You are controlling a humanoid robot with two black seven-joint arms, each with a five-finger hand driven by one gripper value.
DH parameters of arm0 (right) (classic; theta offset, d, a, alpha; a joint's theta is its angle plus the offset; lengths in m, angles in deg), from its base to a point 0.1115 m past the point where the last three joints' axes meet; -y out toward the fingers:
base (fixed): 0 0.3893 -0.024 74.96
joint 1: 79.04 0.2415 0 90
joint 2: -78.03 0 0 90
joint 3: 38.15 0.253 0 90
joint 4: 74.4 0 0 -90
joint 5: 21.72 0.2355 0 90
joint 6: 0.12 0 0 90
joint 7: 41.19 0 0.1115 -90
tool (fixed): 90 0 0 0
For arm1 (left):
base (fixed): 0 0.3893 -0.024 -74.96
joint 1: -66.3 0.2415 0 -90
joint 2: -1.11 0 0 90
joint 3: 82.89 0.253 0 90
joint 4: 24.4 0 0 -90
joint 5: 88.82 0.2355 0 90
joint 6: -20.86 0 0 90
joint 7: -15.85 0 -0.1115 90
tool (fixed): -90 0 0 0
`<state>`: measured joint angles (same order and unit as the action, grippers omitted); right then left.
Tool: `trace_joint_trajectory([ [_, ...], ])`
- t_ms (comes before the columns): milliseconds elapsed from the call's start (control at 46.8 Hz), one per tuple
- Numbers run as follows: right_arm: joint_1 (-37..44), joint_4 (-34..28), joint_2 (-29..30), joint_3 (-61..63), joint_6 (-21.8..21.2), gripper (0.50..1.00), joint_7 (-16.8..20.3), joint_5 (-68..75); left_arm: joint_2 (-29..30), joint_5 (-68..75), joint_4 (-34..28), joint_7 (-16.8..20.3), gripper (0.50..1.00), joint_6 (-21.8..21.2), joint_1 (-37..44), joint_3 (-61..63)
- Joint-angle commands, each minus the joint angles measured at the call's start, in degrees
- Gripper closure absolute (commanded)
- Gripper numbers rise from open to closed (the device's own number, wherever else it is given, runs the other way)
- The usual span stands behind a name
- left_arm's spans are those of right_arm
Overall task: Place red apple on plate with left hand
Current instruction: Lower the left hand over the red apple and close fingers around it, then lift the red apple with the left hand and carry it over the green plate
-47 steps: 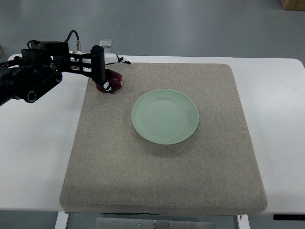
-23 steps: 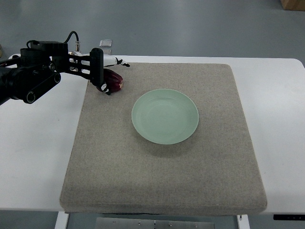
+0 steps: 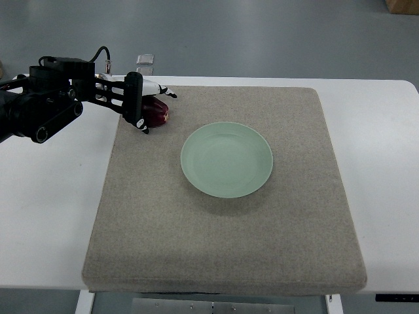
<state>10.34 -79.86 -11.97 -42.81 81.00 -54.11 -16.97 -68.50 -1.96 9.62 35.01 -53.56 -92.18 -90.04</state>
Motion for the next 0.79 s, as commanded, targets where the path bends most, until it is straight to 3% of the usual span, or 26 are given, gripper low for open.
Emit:
trace_joint_trajectory([
  [0,0.0,-0.1,0.0,0.0,0.0,0.536,0.0,0.0,0.0,0.0,0.0,0.0,0.57,-0.1,0.1,0.0],
  [64,0.0,0.0,0.0,0.0,0.0,0.536,0.0,0.0,0.0,0.1,0.0,0.0,0.634,-0.1,0.1,0.1],
  [256,0.0,0.0,0.0,0.0,0.0,0.536,0.0,0.0,0.0,0.1,-0.1,0.0,0.726,-0.6,0.1,0.1],
  [385,0.0,0.0,0.0,0.0,0.0,0.536,0.0,0.0,0.0,0.1,-0.2,0.0,0.814,-0.9,0.1,0.1],
  [769,0.0,0.0,0.0,0.0,0.0,0.536,0.0,0.0,-0.1,-0.2,0.5,0.0,0.817,-1.0,-1.7,0.0],
])
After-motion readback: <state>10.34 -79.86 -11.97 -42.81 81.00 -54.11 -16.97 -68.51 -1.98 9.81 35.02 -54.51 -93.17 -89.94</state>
